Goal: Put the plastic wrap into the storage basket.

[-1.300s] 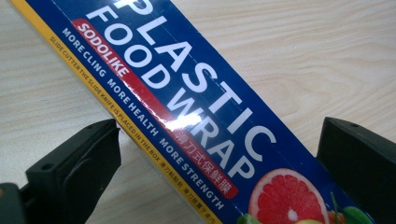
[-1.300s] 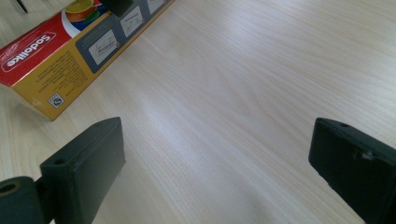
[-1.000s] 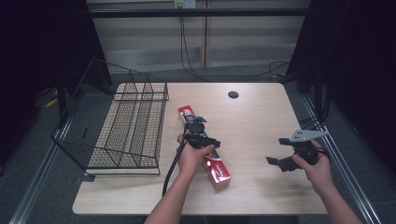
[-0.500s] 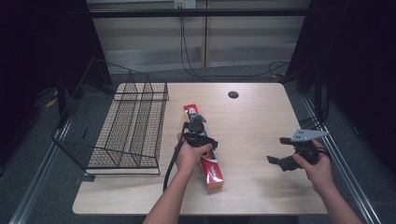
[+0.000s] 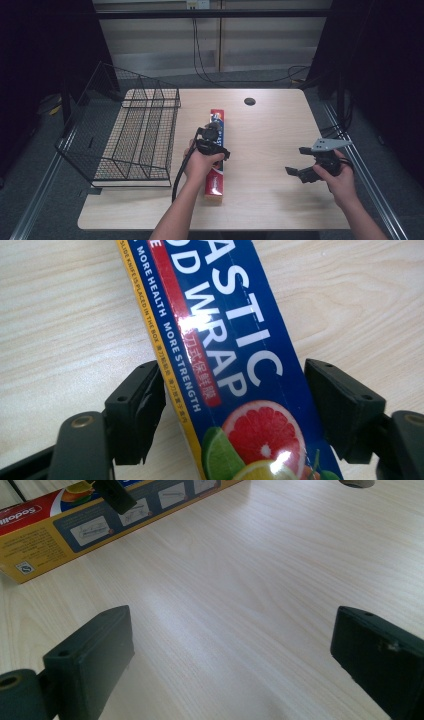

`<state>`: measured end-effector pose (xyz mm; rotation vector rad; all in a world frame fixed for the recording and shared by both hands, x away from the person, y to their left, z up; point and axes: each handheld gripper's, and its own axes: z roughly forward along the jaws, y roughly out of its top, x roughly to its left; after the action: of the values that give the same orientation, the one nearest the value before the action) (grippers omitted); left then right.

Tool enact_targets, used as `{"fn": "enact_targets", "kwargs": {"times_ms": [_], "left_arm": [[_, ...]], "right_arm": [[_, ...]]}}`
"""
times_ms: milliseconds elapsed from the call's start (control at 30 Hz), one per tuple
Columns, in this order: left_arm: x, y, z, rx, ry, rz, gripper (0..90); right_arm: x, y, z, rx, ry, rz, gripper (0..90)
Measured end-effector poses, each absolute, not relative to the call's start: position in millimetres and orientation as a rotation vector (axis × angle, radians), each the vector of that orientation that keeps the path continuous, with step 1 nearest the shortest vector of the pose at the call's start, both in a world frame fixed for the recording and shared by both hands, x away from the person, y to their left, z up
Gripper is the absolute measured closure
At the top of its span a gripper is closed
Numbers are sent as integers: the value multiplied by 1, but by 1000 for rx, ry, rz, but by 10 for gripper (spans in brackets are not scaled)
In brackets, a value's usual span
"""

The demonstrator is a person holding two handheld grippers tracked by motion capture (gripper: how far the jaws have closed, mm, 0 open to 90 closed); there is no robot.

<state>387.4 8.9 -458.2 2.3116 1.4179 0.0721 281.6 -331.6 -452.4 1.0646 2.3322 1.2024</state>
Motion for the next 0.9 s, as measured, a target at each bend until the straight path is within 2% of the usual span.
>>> {"fn": "enact_targets", "kwargs": {"times_ms": [300, 533, 667, 800, 900], "left_arm": [[392, 7, -462, 2295, 1443, 84, 256], [396, 7, -465, 2251, 1514, 33, 259], [399, 3, -465, 2298, 1525, 45, 268], [399, 0, -458, 2348, 1551, 88, 327], [399, -1, -452, 2403, 1548, 142, 419]], "right_arm": [[282, -330, -453, 1064, 2332, 1200, 35], [283, -331, -453, 1068, 2334, 1204, 35], [283, -330, -453, 1063, 2329, 1202, 35], [282, -331, -452, 1063, 2332, 1212, 35], [282, -331, -452, 1066, 2333, 1214, 35]]}}
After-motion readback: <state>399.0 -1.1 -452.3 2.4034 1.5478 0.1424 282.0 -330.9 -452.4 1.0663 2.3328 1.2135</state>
